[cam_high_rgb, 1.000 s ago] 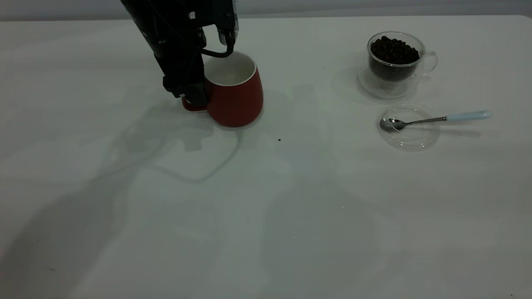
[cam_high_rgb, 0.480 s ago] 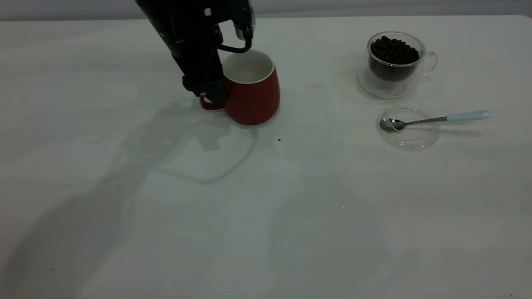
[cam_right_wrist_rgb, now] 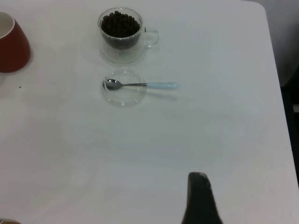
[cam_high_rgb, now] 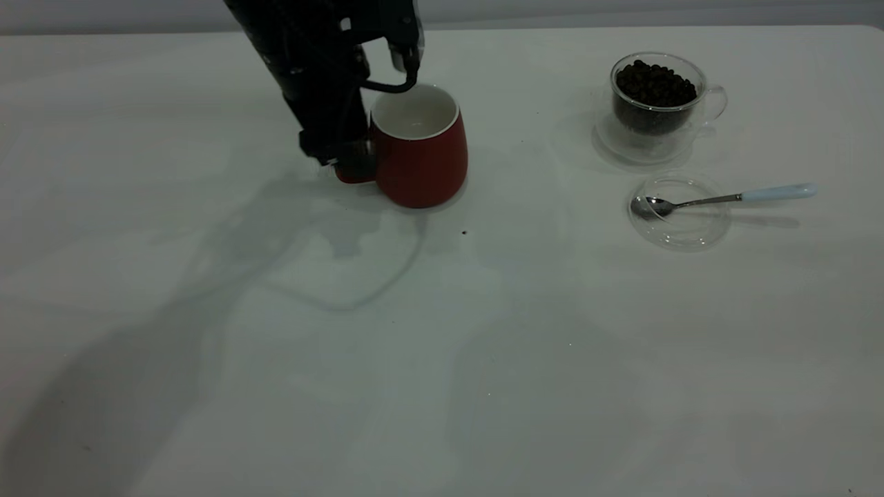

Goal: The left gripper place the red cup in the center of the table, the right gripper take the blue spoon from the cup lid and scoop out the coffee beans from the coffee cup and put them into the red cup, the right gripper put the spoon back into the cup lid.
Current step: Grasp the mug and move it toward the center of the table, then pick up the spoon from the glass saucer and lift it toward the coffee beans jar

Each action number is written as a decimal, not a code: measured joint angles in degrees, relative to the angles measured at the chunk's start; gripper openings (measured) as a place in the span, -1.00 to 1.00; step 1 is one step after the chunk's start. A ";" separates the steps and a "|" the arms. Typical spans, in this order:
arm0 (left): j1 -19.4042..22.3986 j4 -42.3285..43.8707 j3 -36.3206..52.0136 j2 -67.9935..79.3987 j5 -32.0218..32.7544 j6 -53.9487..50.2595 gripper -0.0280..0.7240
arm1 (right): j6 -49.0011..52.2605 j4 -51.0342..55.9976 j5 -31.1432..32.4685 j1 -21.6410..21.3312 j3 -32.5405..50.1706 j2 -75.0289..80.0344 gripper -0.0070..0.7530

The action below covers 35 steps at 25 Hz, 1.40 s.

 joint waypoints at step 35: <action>1.19 14.40 15.32 -73.56 37.21 -63.60 0.64 | 0.00 0.00 0.00 0.00 0.00 0.00 0.47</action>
